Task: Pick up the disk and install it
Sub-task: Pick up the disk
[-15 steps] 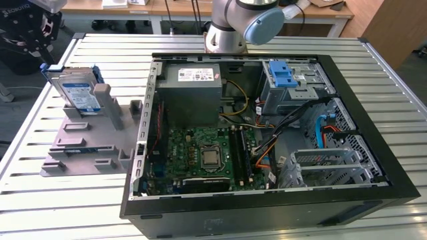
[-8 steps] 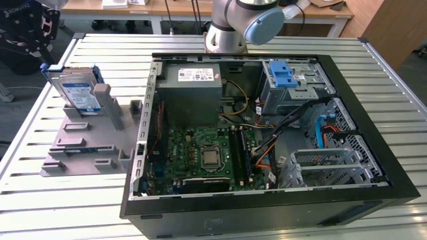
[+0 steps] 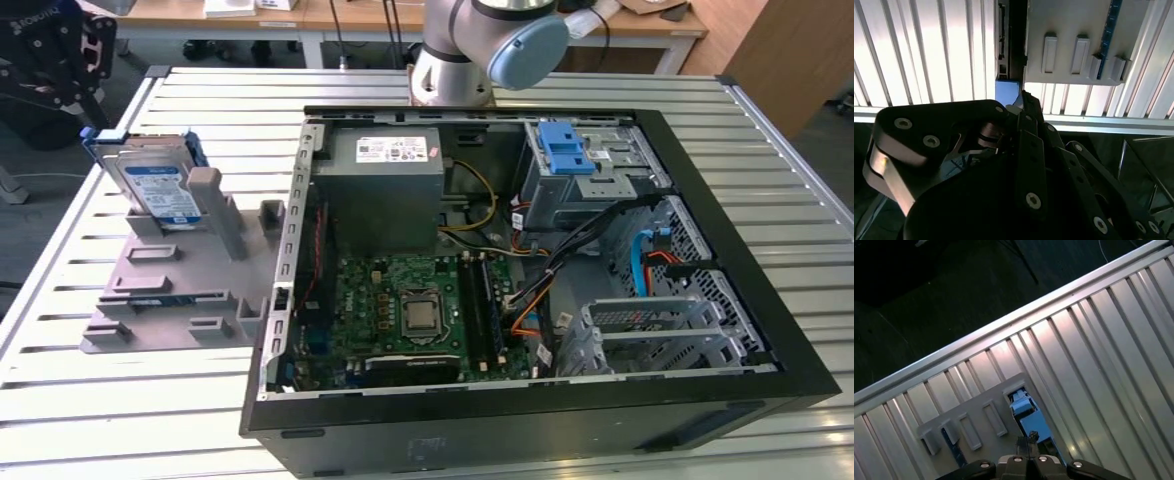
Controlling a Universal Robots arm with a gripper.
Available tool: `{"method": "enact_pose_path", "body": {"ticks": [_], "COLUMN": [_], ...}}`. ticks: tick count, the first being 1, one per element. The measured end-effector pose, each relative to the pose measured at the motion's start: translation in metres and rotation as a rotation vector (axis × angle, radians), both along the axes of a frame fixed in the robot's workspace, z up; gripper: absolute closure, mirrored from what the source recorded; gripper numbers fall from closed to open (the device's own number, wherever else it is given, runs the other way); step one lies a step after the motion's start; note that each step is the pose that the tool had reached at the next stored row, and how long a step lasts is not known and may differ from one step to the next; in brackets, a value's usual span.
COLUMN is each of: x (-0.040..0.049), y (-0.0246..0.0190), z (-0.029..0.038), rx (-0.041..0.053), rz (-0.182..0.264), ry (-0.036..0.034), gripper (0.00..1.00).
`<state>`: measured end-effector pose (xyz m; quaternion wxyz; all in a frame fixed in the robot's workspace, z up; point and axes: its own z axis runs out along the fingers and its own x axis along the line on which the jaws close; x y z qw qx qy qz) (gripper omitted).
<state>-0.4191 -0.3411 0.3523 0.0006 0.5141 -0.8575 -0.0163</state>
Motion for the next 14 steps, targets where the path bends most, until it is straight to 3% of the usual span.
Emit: {"method": "enact_pose_path", "body": {"ticks": [14], "x": [0.0], "y": [0.0], "z": [-0.0022], "rx": [0.0006], "rz": [0.217], "ry": [-0.004], "gripper": [0.89]}}
